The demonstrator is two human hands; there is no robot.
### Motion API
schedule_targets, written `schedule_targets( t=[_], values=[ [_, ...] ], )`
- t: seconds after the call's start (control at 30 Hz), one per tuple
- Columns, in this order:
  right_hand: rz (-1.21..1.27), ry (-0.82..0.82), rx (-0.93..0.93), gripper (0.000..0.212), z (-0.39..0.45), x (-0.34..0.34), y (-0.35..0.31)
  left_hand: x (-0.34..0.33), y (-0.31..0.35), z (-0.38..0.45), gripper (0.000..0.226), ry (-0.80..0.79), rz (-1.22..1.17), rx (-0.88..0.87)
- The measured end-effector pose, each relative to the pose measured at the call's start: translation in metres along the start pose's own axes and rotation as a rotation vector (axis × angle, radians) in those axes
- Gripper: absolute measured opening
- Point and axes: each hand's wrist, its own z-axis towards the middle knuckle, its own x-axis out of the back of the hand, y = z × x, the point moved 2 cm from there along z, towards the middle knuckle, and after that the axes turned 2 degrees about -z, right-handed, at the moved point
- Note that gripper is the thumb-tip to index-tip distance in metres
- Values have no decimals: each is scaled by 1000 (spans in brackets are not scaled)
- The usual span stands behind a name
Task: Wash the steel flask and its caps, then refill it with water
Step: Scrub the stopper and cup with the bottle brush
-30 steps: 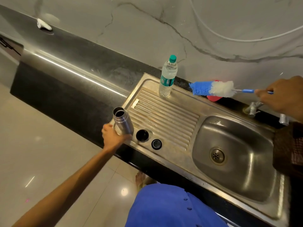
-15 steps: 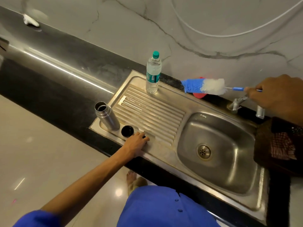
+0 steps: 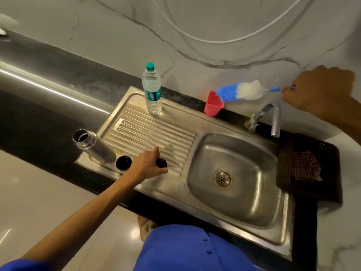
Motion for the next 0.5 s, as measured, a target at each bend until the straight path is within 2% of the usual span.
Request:
schedule_targets(
  t=[0.1, 0.2, 0.33, 0.5],
  values=[
    [-16, 7, 12, 45, 18, -2, -12, 12, 21, 6, 51, 97, -364, 23],
    [-70, 4, 44, 44, 37, -7, -22, 18, 43, 7, 49, 157, -607, 53],
    [-111, 1, 127, 42, 58, -11, -40, 27, 65, 16, 28, 132, -816, 125],
    [-128, -70, 161, 42, 74, -28, -54, 36, 75, 30, 29, 74, -1102, 265]
  ],
)
